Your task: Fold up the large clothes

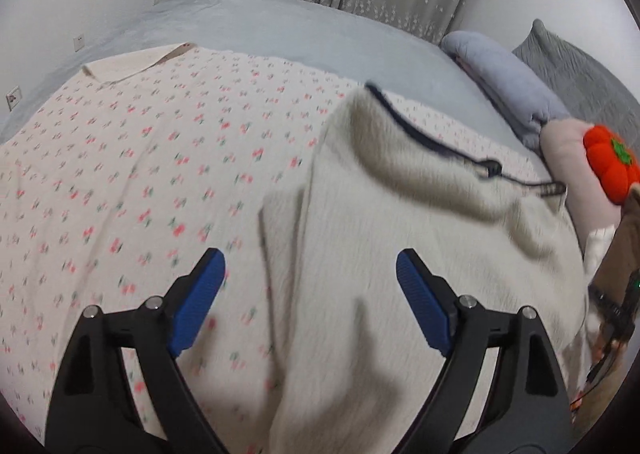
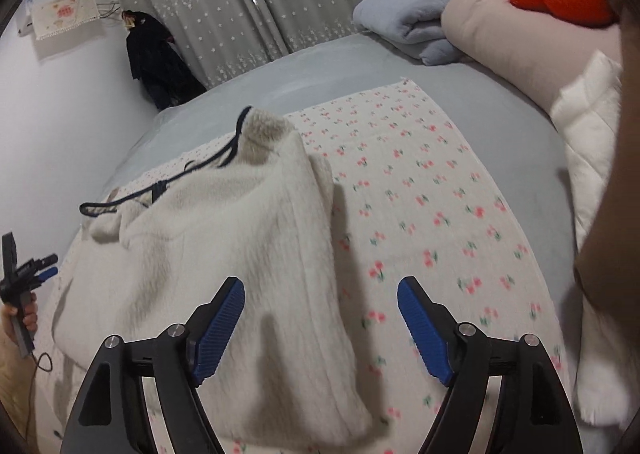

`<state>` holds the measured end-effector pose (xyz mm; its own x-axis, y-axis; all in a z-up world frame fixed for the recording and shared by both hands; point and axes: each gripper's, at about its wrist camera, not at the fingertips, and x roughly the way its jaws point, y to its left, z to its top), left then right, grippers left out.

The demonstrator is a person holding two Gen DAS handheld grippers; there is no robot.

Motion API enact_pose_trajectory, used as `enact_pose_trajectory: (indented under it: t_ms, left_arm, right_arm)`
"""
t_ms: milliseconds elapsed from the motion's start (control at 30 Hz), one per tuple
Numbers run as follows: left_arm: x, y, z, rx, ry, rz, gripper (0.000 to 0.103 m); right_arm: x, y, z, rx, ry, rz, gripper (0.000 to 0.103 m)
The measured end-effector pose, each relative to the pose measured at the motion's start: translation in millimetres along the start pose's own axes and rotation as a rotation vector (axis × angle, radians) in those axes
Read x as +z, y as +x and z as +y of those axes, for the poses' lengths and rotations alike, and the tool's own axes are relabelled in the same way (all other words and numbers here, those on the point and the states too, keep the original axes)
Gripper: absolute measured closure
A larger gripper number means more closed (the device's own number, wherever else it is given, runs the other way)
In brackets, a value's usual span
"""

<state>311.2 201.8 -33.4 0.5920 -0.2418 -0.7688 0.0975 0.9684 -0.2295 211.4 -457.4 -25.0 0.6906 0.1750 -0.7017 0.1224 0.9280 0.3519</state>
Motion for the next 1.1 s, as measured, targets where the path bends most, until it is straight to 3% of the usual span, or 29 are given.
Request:
enact_pose_trajectory:
  t_ms: [200,333,533,667,767,800,833,867,900,933,967,1033,1100]
  left_arm:
    - [-61.0,-26.4,22.0,-0.008,-0.060,-0.001,0.015]
    - [-89.3,-36.9,30.0,-0.009,-0.103,-0.015,0.015]
    - [-111.9,-39.0,31.2,-0.022,-0.096,-0.043,0.015]
    - [-122.7,-31.9,30.7,-0.102,-0.110,-0.035,0.016]
    - [-124.2,-27.6,22.7,-0.182,-0.095,-0.039,0.030]
    - [-123.3,-25.0,19.4,-0.200,-0.093,-0.037,0.045]
    - [-122.3,-22.1,16.0,-0.211,-0.095,-0.030,0.051]
    - [-121.1,-20.1,12.4,-0.193,-0.098,-0.029,0.054]
    - [-119.1,-19.8,10.0,-0.184,-0.095,-0.031,0.069]
    - [-117.6,-21.1,8.1,-0.179,-0.095,-0.033,0.076]
    - [-115.6,-24.2,7.2,-0.175,-0.105,-0.041,0.077]
    - [-113.0,-33.4,5.4,-0.169,-0.113,-0.067,0.082]
    - [-109.7,-43.5,4.1,-0.158,-0.112,-0.095,0.083]
  right_arm:
    - [-35.1,-12.2,-8.2,-0.035,0.000,0.023,0.021]
    - [-52.6,-19.3,-12.9,-0.012,0.022,0.020,0.021]
    - [-65.7,-22.3,-18.2,0.008,0.049,0.016,0.021]
    - [-67.9,-18.8,-13.8,0.026,0.048,0.019,0.021]
    - [-67.3,-14.0,-8.8,0.061,0.046,0.016,0.021]
    - [-67.0,-12.3,-7.9,0.072,0.047,0.016,0.021]
    - [-65.4,-9.1,-5.9,0.086,0.049,0.015,0.021]
    - [-63.7,-5.8,-4.5,0.101,0.051,0.013,0.021]
    - [-60.8,-1.3,-3.2,0.114,0.057,0.010,0.021]
    - [-57.3,3.7,-2.7,0.122,0.069,0.004,0.021]
    - [-53.9,8.3,-2.9,0.132,0.087,-0.003,0.023]
    - [-48.3,14.3,-3.9,0.158,0.120,-0.017,0.042]
    - [-42.9,14.3,-1.6,0.122,0.126,-0.035,0.065]
